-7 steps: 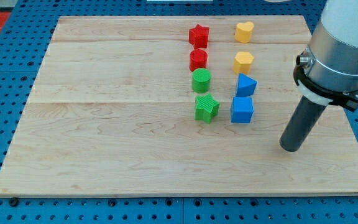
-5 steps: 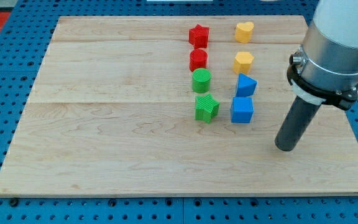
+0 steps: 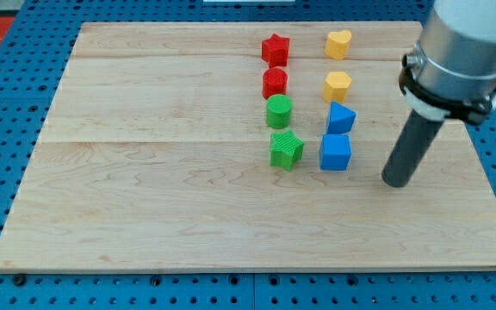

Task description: Push the hexagon close to the red star

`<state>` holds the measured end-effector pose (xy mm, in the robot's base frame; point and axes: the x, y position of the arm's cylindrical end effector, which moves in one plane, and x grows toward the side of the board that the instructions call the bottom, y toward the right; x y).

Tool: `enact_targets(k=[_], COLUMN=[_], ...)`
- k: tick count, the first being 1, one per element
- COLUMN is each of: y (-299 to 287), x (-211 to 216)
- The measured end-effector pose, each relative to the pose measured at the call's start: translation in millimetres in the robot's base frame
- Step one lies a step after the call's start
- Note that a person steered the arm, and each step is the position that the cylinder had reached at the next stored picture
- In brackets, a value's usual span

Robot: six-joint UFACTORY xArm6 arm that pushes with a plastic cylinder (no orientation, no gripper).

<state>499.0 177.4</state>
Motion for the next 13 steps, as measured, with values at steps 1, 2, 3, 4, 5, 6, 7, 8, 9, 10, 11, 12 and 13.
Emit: enact_targets(k=[1,2,3,4,5,6,7,8,9,10,11,12,13], y=[0.0,0.0,-18.9,-65.2,-118.0,-118.8,-140.3,-156.6,-163.2,-155.3,-126.0,-120.3,-127.4], x=[-30.9,-89.8,-139.5,-157.4,-153.5,-131.1,-143.9,-160.1,-160.4,-162.9,-166.1,-176.1,-192.3])
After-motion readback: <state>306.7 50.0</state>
